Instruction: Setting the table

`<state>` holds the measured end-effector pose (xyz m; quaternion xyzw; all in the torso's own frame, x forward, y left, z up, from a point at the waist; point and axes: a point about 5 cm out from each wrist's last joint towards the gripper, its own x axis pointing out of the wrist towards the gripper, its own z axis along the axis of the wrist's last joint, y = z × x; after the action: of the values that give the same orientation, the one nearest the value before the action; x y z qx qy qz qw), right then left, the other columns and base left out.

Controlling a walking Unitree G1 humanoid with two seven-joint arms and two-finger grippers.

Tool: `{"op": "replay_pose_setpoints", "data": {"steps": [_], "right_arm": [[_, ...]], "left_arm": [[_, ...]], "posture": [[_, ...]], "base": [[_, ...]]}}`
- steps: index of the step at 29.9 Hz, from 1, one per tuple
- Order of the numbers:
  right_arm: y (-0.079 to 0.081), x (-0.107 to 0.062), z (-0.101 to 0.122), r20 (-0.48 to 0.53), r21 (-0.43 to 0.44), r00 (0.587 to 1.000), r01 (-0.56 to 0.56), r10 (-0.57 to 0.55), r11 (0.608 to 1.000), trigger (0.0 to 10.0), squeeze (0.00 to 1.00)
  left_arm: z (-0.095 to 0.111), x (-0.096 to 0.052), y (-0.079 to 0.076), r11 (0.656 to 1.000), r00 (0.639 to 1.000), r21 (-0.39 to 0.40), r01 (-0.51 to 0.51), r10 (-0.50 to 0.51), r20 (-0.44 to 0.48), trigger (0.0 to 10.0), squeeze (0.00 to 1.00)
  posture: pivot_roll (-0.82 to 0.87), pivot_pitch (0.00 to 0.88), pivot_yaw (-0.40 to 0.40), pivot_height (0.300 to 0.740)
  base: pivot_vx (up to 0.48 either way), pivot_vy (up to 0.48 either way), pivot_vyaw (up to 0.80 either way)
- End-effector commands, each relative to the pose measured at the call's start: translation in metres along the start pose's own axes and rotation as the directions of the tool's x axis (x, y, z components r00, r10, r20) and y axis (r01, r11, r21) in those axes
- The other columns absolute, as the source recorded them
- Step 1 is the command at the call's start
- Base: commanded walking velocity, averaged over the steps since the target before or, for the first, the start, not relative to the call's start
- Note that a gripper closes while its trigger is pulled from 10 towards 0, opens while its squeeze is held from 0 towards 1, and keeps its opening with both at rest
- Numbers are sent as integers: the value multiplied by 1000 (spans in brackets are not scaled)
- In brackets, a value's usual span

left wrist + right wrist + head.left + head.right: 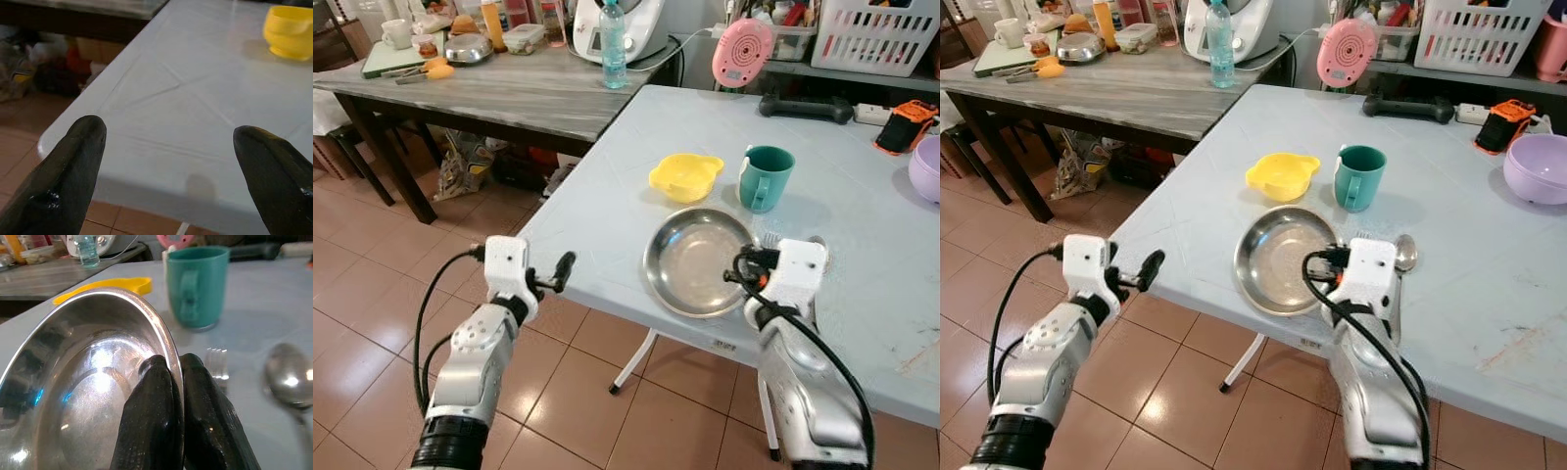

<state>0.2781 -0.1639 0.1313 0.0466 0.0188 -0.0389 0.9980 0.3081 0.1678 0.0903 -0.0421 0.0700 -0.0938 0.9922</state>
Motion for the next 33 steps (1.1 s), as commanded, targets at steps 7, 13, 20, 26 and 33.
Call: {"op": "replay_pose_setpoints", "data": {"steps": [7, 13, 20, 26, 33], "right_arm": [[-17, -6, 7, 22, -30, 999, 48, -47, 998, 10000, 0], [-15, -4, 12, 39, -38, 998, 42, -41, 998, 10000, 0], [-8, -4, 15, 57, -38, 998, 25, -23, 999, 10000, 0], [-3, -3, 17, 68, -44, 998, 12, -9, 999, 10000, 0], [0, -2, 21, 95, -42, 995, 16, -12, 999, 10000, 0]], "left_arm": [[1, 3, 5, 997, 997, 3, -71, 71, 32, 10000, 0], [5, 7, 7, 998, 997, 7, -60, 59, 44, 10000, 0], [14, 11, 13, 998, 995, 7, -68, 67, 68, 10000, 0], [22, 13, 17, 997, 993, 23, -78, 76, 90, 10000, 0], [25, 13, 20, 997, 992, 20, -77, 75, 97, 10000, 0]], "posture": [[-77, 0, 46, 740], [-76, 0, 53, 740], [-74, 3, 60, 740], [-64, 9, 52, 740], [-59, 14, 58, 740]], "base": [[0, 0, -681], [0, 0, -750], [0, 0, -716], [0, 0, 0], [0, 237, 0]]}}
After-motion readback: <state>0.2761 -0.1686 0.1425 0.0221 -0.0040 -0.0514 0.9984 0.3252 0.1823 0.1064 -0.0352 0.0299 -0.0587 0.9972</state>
